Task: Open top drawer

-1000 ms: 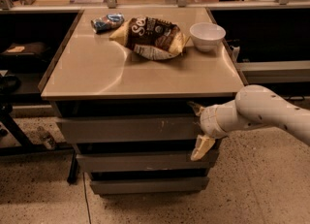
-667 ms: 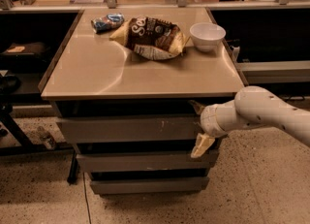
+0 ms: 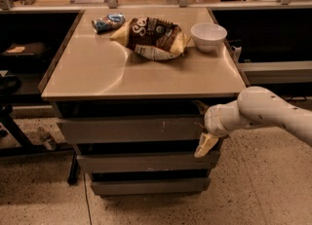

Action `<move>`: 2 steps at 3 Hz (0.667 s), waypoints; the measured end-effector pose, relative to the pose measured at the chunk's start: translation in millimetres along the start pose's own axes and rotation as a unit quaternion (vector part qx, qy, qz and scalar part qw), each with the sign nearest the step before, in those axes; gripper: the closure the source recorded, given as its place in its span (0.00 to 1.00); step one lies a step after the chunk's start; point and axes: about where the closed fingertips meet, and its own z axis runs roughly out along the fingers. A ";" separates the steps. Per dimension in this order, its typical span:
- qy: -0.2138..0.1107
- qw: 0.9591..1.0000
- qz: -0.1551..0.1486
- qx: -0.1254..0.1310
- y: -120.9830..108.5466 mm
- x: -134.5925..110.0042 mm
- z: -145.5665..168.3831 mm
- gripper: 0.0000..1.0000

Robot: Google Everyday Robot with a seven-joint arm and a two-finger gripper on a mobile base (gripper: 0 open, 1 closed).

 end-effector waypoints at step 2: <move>0.000 1.000 0.000 0.000 -0.1 -0.2 -0.3 0.42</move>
Offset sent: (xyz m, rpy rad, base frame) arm 0.0000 0.0000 0.0000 0.0000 0.0000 0.0001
